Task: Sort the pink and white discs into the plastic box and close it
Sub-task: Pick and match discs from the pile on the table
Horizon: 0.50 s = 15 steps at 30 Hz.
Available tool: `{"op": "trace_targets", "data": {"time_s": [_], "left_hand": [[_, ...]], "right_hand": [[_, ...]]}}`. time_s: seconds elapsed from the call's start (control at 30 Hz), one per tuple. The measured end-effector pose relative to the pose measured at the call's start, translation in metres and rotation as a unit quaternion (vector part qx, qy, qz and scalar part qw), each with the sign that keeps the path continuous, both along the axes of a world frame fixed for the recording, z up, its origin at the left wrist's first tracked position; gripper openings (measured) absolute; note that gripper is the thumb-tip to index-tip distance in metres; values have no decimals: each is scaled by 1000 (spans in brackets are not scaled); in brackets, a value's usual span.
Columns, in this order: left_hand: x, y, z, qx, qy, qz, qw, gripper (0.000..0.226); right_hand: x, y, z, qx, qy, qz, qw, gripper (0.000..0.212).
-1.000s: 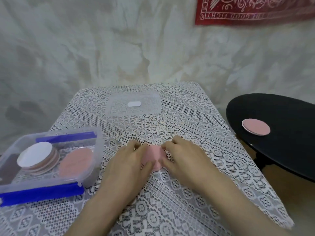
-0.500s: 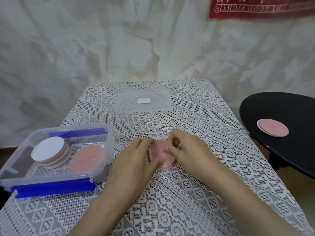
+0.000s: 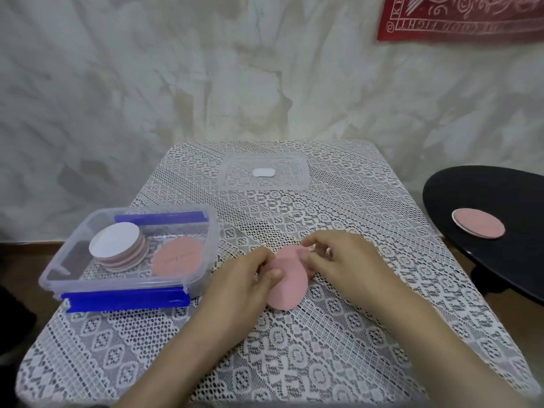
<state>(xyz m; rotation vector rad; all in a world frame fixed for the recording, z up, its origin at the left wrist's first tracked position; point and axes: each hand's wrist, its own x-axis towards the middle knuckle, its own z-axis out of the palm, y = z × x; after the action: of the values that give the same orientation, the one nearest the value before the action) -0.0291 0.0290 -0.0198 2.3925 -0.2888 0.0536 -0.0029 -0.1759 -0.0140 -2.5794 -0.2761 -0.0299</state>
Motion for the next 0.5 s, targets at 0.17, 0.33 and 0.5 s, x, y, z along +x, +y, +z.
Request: {"op": "trace_targets", "data": {"time_s": [0.17,0.33,0.5], "left_hand": [[-3,3,1,1,2,3,1000,21],[-4,4,2,-7,-3,11,1000,21],[-4,1,2,-18,-7,27,999,20]], "right_hand": [[2,7,0,-67,25,1,997,41],[6,3,-2,78,38,-13,996,22],[8,-3,-2,272,-9,-40,961,12]]}}
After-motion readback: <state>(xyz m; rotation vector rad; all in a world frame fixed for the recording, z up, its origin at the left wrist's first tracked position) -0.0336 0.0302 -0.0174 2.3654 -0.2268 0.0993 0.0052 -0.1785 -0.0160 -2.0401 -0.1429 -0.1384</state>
